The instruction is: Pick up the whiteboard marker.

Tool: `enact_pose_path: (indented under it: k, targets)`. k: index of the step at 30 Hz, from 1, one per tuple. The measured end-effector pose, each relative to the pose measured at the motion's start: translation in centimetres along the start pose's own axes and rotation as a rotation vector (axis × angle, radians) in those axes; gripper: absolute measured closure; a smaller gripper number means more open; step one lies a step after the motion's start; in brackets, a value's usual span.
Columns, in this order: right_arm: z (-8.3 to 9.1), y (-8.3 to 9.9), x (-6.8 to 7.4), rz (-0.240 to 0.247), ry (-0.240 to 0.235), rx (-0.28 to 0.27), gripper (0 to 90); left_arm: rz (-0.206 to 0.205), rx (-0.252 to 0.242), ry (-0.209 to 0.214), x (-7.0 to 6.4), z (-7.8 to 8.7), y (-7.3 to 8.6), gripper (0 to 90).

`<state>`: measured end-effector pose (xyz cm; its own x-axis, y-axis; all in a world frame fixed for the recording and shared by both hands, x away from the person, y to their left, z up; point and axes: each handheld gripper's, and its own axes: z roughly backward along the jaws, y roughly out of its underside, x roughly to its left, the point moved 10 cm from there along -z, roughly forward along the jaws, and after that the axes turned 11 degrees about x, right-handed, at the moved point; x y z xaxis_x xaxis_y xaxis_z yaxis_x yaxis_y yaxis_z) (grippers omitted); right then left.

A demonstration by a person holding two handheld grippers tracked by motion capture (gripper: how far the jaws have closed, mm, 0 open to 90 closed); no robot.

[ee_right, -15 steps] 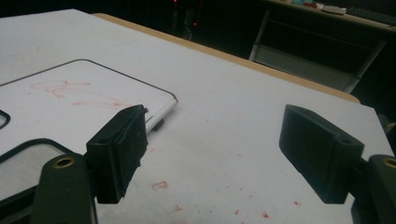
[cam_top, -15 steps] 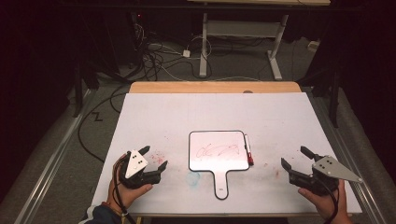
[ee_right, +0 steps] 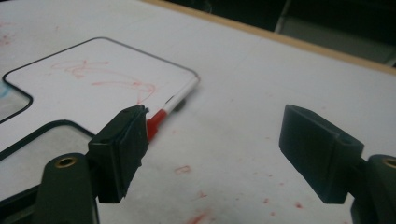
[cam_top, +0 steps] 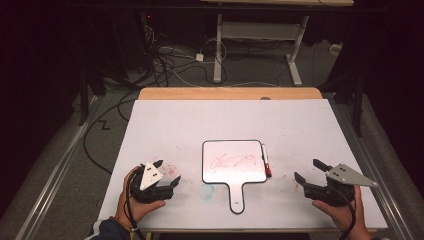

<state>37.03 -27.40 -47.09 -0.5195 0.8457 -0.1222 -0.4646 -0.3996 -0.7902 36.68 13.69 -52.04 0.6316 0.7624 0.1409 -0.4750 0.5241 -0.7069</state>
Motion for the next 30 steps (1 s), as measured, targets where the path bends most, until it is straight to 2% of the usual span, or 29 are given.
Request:
enact_pose_path:
  k: [2,3,4,5,6,8,9,10,11,12,13,15,16,17,18,19,20,21,23,24,25,27,28,29,30]
  targets:
    - [-0.7,0.1,0.5,-0.005,-0.039,0.043,24.9,-0.005,0.017,-0.015,0.1,-0.2,0.2,21.2]
    - [-1.5,-0.2,1.0,-0.009,-0.073,0.086,26.4,-0.009,0.022,-0.017,0.2,-0.3,0.2,20.4]
    - [-1.9,-0.4,1.0,-0.015,-0.067,0.112,28.7,-0.004,0.023,-0.014,0.3,-0.3,0.3,20.5]
    - [-1.9,-0.4,1.0,-0.015,-0.067,0.112,28.7,0.001,0.026,-0.016,0.4,-0.3,0.3,20.5]
    - [-2.5,-1.1,1.2,-0.027,-0.091,0.132,29.2,0.001,0.022,-0.019,0.5,-0.3,0.2,20.4]
    - [-2.7,-1.6,1.2,-0.034,-0.095,0.131,31.0,0.004,0.020,-0.019,0.6,-0.3,0.2,20.3]
    - [-3.1,-1.9,1.1,-0.032,-0.084,0.149,30.4,0.002,0.022,-0.023,0.6,-0.3,0.3,20.3]
    - [-3.9,-2.9,1.1,-0.033,-0.103,0.153,32.2,-0.003,0.022,-0.017,0.5,-0.3,0.3,20.3]
    - [-3.9,-2.9,1.1,-0.033,-0.103,0.153,32.2,-0.006,0.024,-0.018,0.5,-0.3,0.3,20.3]
    - [-5.1,-3.4,1.1,-0.045,-0.113,0.196,32.1,-0.008,0.025,-0.018,0.4,-0.4,0.3,20.3]
    - [-5.1,-3.4,1.1,-0.045,-0.113,0.196,32.1,-0.013,0.026,-0.011,0.3,-0.4,0.2,20.3]
    - [-7.2,-3.9,0.9,-0.067,-0.137,0.266,32.8,-0.026,0.037,-0.020,0.2,-0.5,0.3,20.3]
    - [-7.2,-3.9,0.9,-0.067,-0.137,0.266,32.8,-0.027,0.041,-0.012,0.1,-0.7,0.3,20.3]
    - [-7.9,-4.1,0.9,-0.071,-0.152,0.269,34.3,-0.033,0.046,-0.010,0.0,-0.8,0.3,20.3]
    - [-9.4,-4.3,0.8,-0.081,-0.165,0.299,36.3,-0.038,0.050,-0.014,0.0,-0.9,0.4,20.3]
    - [-9.4,-4.3,0.8,-0.081,-0.165,0.299,36.3,-0.041,0.057,-0.013,0.0,-0.9,0.4,20.3]
    - [-10.8,-4.3,0.8,-0.109,-0.181,0.325,40.6,-0.043,0.061,-0.007,-0.1,-1.0,0.5,20.3]
    - [-10.8,-4.3,0.8,-0.109,-0.181,0.325,40.6,-0.045,0.061,-0.004,-0.1,-1.0,0.5,20.3]
    - [-12.4,-4.1,1.2,-0.136,-0.223,0.365,45.0,-0.045,0.065,-0.007,-0.1,-1.0,0.6,20.3]
    - [-12.4,-4.1,1.2,-0.136,-0.223,0.365,45.0,-0.044,0.064,-0.005,-0.1,-1.0,0.6,20.3]
    - [-13.1,-3.9,1.3,-0.146,-0.230,0.389,49.8,-0.044,0.066,-0.001,-0.1,-1.0,0.6,20.3]
    - [-13.5,-3.8,1.3,-0.150,-0.231,0.393,52.3,-0.064,0.072,-0.024,0.1,-1.1,0.6,20.3]
    - [-13.7,-3.8,1.5,-0.154,-0.245,0.395,57.9,-0.068,0.070,-0.026,0.1,-1.0,0.6,20.3]
    - [-13.8,-3.7,1.8,-0.158,-0.270,0.402,60.1,-0.063,0.067,-0.020,0.0,-1.0,0.6,20.3]
    - [-14.0,-3.5,1.9,-0.158,-0.270,0.414,62.2,-0.052,0.074,-0.010,-0.1,-1.0,0.7,20.3]
